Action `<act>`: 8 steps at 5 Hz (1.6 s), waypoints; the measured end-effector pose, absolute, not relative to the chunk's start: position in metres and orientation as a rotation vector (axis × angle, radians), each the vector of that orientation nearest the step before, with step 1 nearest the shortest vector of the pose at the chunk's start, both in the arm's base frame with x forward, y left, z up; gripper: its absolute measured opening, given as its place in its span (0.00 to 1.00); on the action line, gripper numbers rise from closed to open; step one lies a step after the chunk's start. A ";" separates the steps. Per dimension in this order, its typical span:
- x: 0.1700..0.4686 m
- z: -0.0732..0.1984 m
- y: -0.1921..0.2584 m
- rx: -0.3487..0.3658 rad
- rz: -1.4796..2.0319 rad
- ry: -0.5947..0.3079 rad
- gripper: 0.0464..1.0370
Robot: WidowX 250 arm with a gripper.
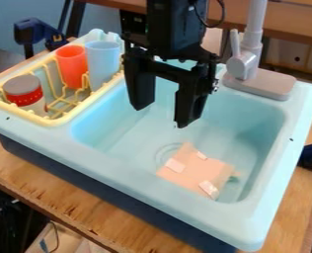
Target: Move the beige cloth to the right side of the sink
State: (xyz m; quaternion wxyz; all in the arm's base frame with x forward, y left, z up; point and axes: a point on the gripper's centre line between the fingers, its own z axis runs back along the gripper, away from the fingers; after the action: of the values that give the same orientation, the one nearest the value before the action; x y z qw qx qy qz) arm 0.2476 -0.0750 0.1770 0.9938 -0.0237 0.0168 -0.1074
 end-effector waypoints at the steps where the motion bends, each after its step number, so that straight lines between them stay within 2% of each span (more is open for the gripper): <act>1: 0.246 0.168 -0.075 -0.043 -0.214 0.064 0.96; 3: 0.263 0.120 -0.085 -0.018 -0.256 0.031 0.96; 4: 0.265 0.100 -0.095 -0.074 -0.290 0.041 0.96; 5: 0.264 0.088 -0.098 -0.087 -0.301 0.083 0.96; 7: 0.271 0.076 -0.103 -0.091 -0.298 0.110 0.96; 8: 0.289 0.076 -0.109 -0.103 -0.299 0.075 0.96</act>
State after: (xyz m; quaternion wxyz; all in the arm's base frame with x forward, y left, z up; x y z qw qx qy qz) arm 0.2891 -0.1093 0.0764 0.9869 -0.0511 0.0375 -0.1486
